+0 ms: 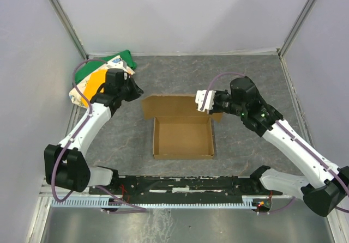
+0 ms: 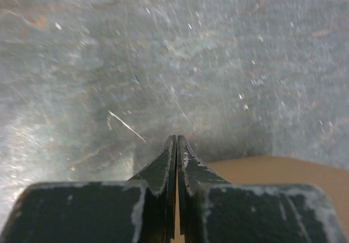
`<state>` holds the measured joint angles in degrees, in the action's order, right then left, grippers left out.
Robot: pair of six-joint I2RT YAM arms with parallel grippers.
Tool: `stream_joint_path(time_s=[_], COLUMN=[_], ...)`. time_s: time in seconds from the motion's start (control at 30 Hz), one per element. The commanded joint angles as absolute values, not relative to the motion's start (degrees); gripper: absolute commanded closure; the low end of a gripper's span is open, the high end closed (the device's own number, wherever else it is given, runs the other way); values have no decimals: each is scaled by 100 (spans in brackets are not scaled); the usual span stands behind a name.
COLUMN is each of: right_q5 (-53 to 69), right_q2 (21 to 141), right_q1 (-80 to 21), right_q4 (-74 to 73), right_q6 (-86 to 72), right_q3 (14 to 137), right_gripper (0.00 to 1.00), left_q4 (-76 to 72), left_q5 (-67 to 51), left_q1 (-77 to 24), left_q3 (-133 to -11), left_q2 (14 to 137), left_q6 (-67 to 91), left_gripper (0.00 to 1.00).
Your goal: Fold the paper box
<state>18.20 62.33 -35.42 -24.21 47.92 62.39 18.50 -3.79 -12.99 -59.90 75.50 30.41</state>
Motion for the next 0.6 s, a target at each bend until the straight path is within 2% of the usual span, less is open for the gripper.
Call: stream_joint_path(time_s=[0.0, 0.3, 0.57], right_q5=[1473, 878, 820], right_q2=[6286, 6302, 6576], right_q1=[-3629, -3971, -4245], right_q4=[-2216, -1782, -1835], right_q6=[4733, 4640, 4945], right_q3=[6315, 6559, 6937], right_gripper=[98, 98, 98], left_q4=[2216, 2779, 2599], left_q5=[-1647, -952, -917], left_q1=[-1311, -1333, -1717], left_q3=[-6046, -5670, -5463], left_q2=[7650, 6972, 7084], left_q6=[3480, 3985, 4533], left_gripper=[97, 97, 97])
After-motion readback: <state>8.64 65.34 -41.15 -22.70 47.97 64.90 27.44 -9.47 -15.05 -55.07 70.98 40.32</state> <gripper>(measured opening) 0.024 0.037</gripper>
